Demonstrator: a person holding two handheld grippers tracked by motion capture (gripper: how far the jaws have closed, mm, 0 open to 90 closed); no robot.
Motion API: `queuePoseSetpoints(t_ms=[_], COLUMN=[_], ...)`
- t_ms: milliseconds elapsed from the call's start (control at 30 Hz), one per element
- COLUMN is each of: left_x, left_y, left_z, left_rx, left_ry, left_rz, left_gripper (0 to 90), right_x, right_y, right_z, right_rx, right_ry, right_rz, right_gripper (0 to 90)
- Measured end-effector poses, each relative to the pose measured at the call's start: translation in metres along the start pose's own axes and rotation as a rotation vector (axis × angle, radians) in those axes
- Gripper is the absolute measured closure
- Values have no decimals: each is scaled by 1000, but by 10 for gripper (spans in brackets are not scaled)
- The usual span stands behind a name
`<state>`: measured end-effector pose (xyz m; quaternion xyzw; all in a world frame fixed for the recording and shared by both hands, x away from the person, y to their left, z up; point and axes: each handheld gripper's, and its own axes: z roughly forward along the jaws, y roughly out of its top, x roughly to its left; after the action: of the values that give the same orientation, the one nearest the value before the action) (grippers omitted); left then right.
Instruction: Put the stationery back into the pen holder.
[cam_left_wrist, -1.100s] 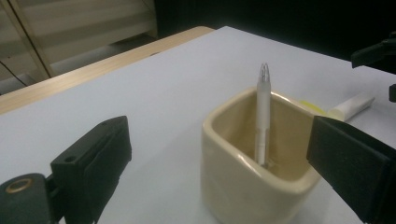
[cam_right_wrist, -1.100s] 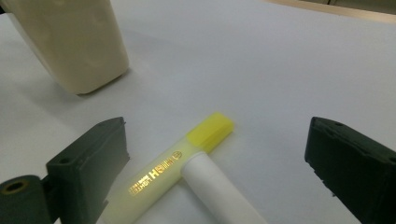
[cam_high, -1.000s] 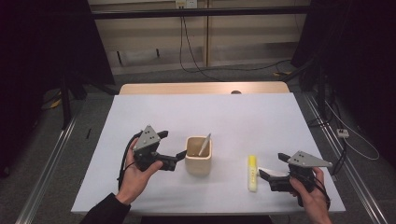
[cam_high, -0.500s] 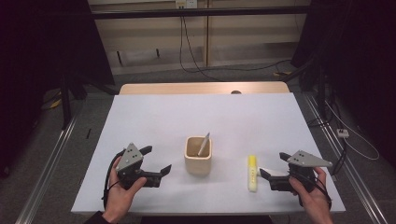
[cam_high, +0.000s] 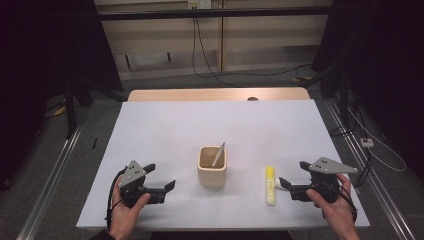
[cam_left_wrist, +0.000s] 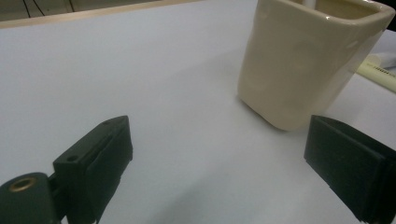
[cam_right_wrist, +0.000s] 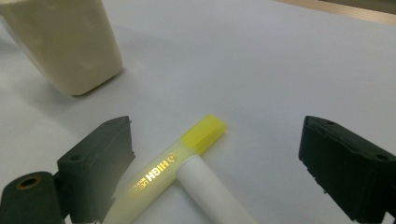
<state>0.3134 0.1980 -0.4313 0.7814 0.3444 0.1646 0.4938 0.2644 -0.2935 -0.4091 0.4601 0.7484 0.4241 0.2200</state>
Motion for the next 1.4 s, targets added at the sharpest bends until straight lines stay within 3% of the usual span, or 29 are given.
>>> queuePoseSetpoints(t_ms=[200, 367, 533, 600, 700, 767, 900, 1100, 1233, 1400], left_x=[-1, 0, 0, 0, 0, 0, 0, 0, 0, 1], left_y=[-1, -1, -1, -1, -2, -2, -2, -2, -2, -2], left_z=[2, 1, 1, 1, 1, 2, 2, 1, 1, 1], left_rx=[13, 11, 12, 13, 15, 15, 14, 15, 15, 14], left_ry=[-7, -6, -12, -11, -13, -13, -12, -14, -18, -15], left_rz=[10, -3, -6, -7, -8, -7, -6, -9, -14, -11], left_gripper=[79, 79, 80, 80, 80, 80, 80, 80, 80, 80], right_x=[-7, -9, -8, -6, -1, 0, 0, 1, -1, -7], right_y=[4, 11, 19, 21, 23, 24, 27, 36, 44, 51], right_z=[6, 17, 30, 34, 37, 39, 47, 56, 55, 53], right_rx=[8, 9, 19, 20, -2, -12, 21, 128, 204, 219], right_ry=[0, 34, 63, 32, -20, -27, 28, 126, 137, 162], right_rz=[-23, 7, 4, 3, -25, -33, -38, -156, -217, -215], right_gripper=[167, 196, 158, 110, 109, 111, 142, 142, 148, 130])
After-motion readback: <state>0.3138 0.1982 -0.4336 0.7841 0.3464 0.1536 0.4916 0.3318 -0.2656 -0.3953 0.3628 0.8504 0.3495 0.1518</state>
